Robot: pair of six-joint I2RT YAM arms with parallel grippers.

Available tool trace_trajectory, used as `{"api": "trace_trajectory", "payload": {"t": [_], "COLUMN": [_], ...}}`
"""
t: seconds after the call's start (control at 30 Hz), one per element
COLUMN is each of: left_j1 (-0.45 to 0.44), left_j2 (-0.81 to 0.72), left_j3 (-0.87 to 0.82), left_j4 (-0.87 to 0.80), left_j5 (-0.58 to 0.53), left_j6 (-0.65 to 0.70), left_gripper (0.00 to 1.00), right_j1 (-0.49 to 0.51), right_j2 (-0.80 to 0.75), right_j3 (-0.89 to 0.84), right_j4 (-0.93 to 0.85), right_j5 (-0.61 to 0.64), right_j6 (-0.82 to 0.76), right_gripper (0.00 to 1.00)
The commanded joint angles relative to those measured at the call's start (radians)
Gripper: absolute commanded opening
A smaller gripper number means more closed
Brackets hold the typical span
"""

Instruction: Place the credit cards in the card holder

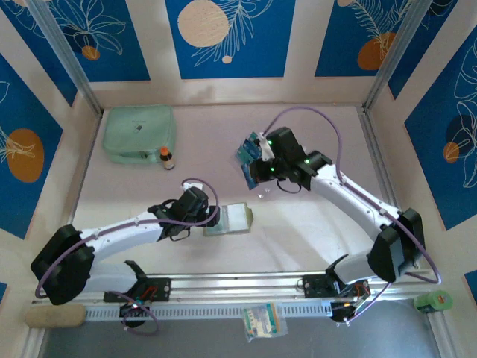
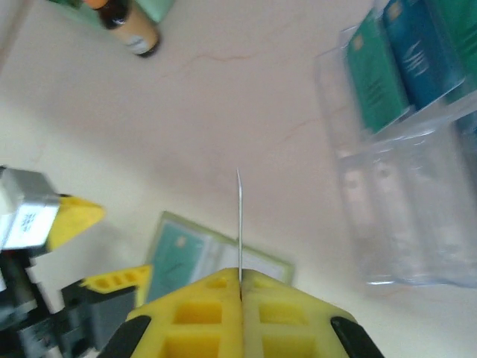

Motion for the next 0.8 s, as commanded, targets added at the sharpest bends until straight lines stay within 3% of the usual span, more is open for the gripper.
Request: {"api": "trace_trajectory", "payload": {"t": [0.0, 0.2, 0.33, 0.77], "left_j1": [0.006, 0.008, 0.007, 0.006], "left_j2": [0.025, 0.043, 0.060, 0.070], "left_j3": [0.030, 0.022, 0.011, -0.040], "left_j4": [-0.041, -0.045, -0.047, -0.044], "left_j5": [-0.019, -0.024, -0.021, -0.029], "left_j6": [0.022, 0.013, 0.009, -0.026], "left_gripper": [1.00, 1.00, 1.00, 1.00], "right_j1": [-0.004, 0.037, 0.068, 0.140], "right_j2": [-0.044, -0.049, -0.020, 0.096], "right_j3": [-0.191, -0.459, -0.557, -0.632], "right_j4": [0.354, 0.692, 0.826, 1.006], "right_j5": [-0.225, -0.214, -0.186, -0.124], "right_j6": [0.257, 0.436, 0.483, 0.502], "right_gripper": [0.00, 0.00, 0.00, 0.00]}}
